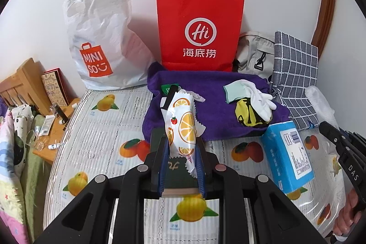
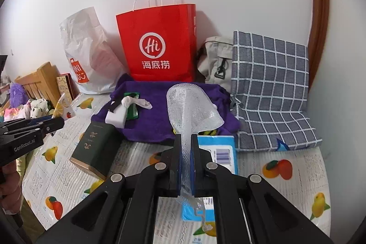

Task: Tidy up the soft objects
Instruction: 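Carry the snack packet with left tool while right tool carries the mesh bag to the towel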

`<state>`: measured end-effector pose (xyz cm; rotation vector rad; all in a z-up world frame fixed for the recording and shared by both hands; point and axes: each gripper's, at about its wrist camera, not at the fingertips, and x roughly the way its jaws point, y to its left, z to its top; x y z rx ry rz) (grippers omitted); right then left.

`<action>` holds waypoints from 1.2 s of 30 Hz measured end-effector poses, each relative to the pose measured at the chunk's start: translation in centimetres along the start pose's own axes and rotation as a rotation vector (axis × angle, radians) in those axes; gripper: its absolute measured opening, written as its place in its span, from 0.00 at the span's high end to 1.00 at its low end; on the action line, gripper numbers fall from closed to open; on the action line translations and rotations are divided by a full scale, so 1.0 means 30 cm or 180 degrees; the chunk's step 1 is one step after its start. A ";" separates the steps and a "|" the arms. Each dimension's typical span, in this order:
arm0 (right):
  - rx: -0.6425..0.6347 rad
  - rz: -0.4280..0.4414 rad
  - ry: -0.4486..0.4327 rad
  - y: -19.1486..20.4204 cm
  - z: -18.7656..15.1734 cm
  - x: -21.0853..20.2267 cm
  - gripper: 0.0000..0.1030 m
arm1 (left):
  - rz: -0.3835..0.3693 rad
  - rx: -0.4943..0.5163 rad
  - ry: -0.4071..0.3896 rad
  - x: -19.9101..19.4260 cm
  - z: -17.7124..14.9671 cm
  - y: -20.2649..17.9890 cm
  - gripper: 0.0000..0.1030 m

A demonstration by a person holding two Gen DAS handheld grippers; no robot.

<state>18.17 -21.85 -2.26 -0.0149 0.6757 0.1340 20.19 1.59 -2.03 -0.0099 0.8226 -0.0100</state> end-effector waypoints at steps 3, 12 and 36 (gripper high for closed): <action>0.0013 0.0047 -0.0005 -0.001 0.022 0.023 0.94 | -0.0033 -0.0009 0.0013 0.021 0.020 -0.002 0.79; 0.0044 0.0223 0.0020 -0.004 0.090 0.119 0.94 | -0.0016 -0.0053 0.0062 0.106 0.093 0.012 0.79; 0.0227 0.0705 0.0224 0.029 0.250 0.456 0.94 | -0.0014 -0.0221 0.0177 0.294 0.203 0.081 0.79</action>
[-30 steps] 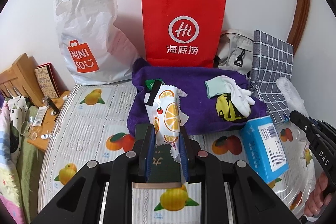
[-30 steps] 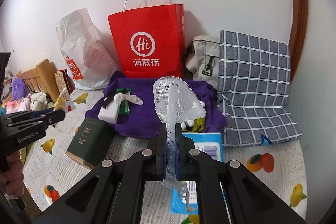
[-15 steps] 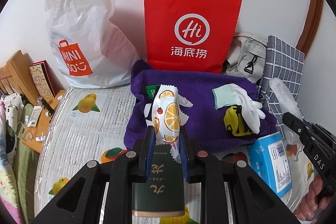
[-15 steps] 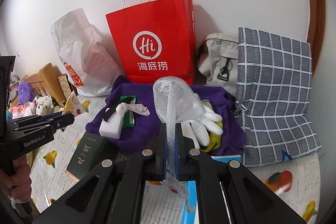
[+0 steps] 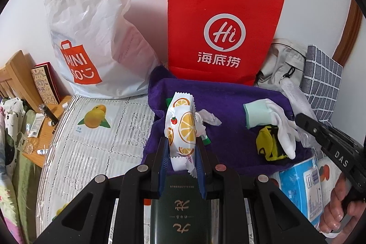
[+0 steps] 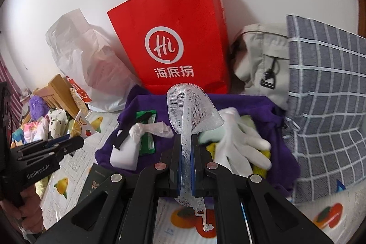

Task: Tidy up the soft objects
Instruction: 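Carry the snack packet with left tool while right tool carries the mesh bag to the towel, then open both tools to release the snack packet and mesh bag onto the towel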

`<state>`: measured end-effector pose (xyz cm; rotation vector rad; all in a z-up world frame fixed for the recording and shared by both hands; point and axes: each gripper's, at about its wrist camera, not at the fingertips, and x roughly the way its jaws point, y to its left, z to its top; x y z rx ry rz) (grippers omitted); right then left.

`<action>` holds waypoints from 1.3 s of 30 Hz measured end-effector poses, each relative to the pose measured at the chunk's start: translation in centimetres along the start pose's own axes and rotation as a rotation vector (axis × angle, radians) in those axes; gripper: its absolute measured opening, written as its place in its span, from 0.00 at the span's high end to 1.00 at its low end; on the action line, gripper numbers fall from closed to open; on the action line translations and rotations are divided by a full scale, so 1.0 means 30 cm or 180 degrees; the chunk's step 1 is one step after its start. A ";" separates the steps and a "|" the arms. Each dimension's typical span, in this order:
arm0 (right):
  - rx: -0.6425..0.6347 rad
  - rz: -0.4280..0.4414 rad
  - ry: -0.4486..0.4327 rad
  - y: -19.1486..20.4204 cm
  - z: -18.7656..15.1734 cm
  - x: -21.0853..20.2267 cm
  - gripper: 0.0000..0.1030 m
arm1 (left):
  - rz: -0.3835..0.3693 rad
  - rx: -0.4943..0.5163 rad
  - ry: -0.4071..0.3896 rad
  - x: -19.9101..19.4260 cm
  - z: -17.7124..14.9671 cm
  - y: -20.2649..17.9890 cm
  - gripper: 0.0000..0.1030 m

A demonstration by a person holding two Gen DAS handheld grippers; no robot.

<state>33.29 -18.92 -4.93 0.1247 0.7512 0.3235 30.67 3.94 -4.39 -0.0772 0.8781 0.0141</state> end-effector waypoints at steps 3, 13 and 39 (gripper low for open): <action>-0.0016 0.0039 -0.0020 0.008 0.029 0.030 0.93 | 0.0005 0.0009 -0.0008 0.012 0.013 -0.002 0.79; -0.0043 0.0020 0.0223 -0.035 0.025 0.144 0.92 | -0.0102 -0.0041 0.0041 0.107 0.054 -0.029 0.79; 0.0103 0.0117 0.0528 -0.105 -0.025 0.292 0.56 | -0.0430 -0.0010 0.0453 0.354 0.091 -0.091 0.79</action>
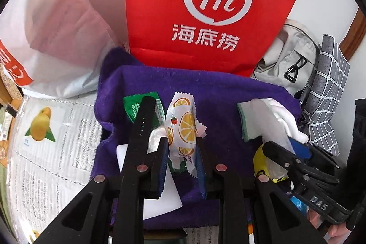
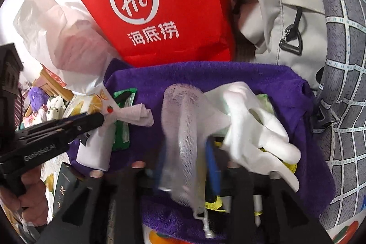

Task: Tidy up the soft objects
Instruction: 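Open both tools to release the snack packet and mesh bag onto the towel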

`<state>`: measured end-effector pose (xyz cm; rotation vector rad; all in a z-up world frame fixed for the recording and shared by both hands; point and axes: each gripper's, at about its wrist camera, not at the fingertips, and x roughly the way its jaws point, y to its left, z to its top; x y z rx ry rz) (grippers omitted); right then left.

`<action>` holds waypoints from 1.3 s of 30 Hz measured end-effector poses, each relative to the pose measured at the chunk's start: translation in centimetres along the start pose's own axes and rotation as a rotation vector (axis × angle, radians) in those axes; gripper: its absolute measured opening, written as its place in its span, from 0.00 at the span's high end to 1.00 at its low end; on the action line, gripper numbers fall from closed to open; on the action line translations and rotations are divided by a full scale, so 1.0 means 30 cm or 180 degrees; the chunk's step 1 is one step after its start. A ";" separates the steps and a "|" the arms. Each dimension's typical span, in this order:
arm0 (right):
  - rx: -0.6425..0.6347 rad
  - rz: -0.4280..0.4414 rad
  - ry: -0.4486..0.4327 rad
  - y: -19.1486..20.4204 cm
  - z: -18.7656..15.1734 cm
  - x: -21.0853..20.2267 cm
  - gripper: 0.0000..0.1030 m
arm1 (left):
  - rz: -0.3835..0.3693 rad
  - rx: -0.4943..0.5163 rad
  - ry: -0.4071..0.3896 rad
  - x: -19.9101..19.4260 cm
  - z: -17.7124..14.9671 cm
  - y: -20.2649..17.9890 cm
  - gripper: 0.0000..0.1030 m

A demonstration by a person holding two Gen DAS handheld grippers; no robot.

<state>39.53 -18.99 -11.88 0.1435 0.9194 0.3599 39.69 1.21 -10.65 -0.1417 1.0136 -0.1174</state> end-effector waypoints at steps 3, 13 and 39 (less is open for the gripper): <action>-0.0026 -0.0004 -0.0006 0.009 0.004 -0.003 0.49 | -0.0046 -0.0010 0.0039 0.014 -0.001 0.002 0.78; -0.0149 -0.0140 -0.0175 0.037 0.018 -0.043 0.28 | -0.0073 0.0167 0.0065 0.022 -0.006 -0.054 0.69; 0.0167 -0.0471 -0.0368 -0.055 0.050 -0.223 0.25 | 0.0062 0.0475 -0.0021 -0.049 -0.053 -0.167 0.34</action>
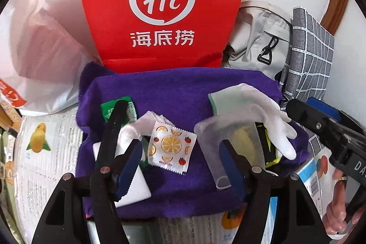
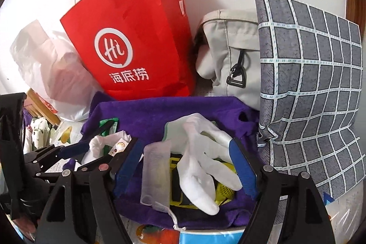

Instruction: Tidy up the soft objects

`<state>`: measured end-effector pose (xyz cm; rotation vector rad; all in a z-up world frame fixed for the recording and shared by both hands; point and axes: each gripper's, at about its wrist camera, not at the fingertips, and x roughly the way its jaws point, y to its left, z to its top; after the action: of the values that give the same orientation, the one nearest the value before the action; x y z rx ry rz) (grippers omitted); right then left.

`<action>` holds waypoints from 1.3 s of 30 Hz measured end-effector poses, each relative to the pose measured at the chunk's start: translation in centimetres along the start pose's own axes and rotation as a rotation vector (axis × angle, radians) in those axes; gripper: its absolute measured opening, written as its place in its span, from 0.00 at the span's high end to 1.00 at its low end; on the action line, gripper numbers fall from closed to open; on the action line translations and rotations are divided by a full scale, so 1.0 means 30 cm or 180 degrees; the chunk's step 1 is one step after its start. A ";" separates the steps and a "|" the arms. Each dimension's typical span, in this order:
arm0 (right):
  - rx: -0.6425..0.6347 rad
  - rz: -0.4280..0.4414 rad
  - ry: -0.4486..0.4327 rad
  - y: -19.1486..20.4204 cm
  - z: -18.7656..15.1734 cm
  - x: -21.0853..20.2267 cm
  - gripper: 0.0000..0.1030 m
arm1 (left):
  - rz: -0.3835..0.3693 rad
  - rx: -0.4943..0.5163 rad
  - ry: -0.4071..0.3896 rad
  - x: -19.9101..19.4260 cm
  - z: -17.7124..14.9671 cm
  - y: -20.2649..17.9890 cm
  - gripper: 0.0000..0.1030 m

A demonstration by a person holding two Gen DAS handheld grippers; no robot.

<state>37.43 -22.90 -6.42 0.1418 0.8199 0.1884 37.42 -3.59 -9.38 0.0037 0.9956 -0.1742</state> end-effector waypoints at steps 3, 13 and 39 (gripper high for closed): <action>-0.0004 -0.0066 -0.0034 0.019 -0.011 -0.042 0.25 | 0.0008 -0.0022 -0.0050 -0.049 -0.018 0.004 0.34; -0.0105 -0.0349 -0.0113 0.061 -0.148 -0.241 0.04 | 0.0147 -0.0074 -0.0186 -0.295 -0.142 -0.002 0.27; -0.0120 -0.0730 -0.0231 0.141 -0.649 -0.848 0.00 | 0.0648 -0.0137 -0.0635 -0.841 -0.686 -0.135 0.11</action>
<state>5.66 -23.38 -0.61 0.0183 0.7535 -0.0174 6.26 -2.25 0.77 0.0473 0.7939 0.0333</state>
